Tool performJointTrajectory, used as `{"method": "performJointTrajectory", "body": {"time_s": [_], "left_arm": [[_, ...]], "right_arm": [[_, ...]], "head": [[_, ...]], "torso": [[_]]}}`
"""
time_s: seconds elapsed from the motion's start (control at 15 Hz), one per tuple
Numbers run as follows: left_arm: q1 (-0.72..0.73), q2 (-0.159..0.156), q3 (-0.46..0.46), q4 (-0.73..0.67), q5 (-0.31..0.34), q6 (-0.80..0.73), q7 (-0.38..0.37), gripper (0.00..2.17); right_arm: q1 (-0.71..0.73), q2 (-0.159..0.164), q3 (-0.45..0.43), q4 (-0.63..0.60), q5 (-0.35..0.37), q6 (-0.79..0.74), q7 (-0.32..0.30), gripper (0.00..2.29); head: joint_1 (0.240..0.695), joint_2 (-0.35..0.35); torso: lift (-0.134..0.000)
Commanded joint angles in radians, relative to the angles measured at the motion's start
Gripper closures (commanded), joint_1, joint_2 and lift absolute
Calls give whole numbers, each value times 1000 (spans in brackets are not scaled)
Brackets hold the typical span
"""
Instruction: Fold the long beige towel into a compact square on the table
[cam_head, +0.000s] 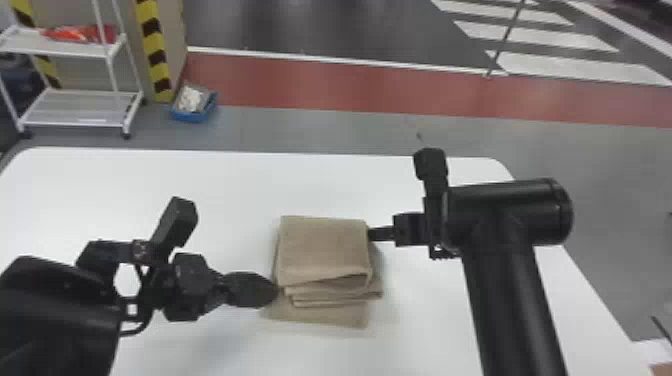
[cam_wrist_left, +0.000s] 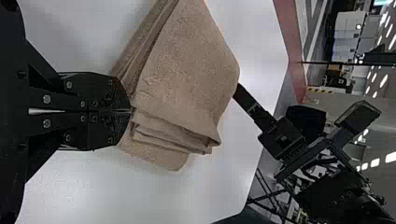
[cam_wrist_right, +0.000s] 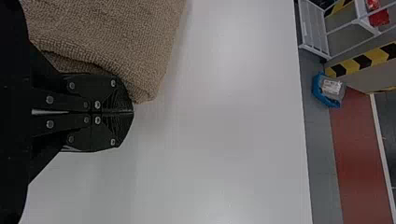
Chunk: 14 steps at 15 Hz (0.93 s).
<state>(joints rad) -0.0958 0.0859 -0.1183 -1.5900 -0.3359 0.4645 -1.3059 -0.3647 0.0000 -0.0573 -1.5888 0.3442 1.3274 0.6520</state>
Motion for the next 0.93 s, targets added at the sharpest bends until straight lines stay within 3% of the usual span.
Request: {"method": "performJointTrajectory", "body": {"time_s": [0.0, 0.4, 0.47, 0.53, 0.6, 0.67, 0.73, 0.8, 0.87], "left_arm": [[1, 0, 0, -2, 0, 1, -3, 1980], [-18, 2, 20, 1, 9, -5, 8, 1976], [-19, 0, 45, -1, 23, -2, 11, 1976], [-16, 2, 72, -2, 35, -2, 13, 1885], [-16, 2, 111, -18, 60, 1, 19, 1517], [-16, 2, 144, -27, 89, 1, 22, 832], [-16, 2, 169, -34, 121, 29, 34, 151], [-10, 3, 197, -56, 160, 72, 65, -2], [16, 2, 233, -93, 209, 130, 119, -2]], "right_arm": [[-10, 1, 1, 27, -21, -49, -5, 2250], [-30, 1, 4, 69, -11, -73, 0, 2246], [-11, 1, 4, 38, 22, -55, 3, 2088], [13, 1, -3, 0, 50, -52, 11, 1784], [41, 1, -12, -63, 76, -27, 23, 998], [66, 1, -16, -140, 105, 3, 44, 117], [78, 1, -12, -194, 156, 13, 98, -2], [87, 1, 21, -247, 237, 13, 196, -2], [99, 1, 80, -292, 332, -18, 305, -2]], "head": [[695, -181], [695, -166], [695, -164], [695, -162], [695, -161], [695, -159], [695, -156], [695, -152], [695, -144]], "torso": [[-124], [-124], [-124], [-124], [-124], [-124], [-124], [-124], [-124]]}}
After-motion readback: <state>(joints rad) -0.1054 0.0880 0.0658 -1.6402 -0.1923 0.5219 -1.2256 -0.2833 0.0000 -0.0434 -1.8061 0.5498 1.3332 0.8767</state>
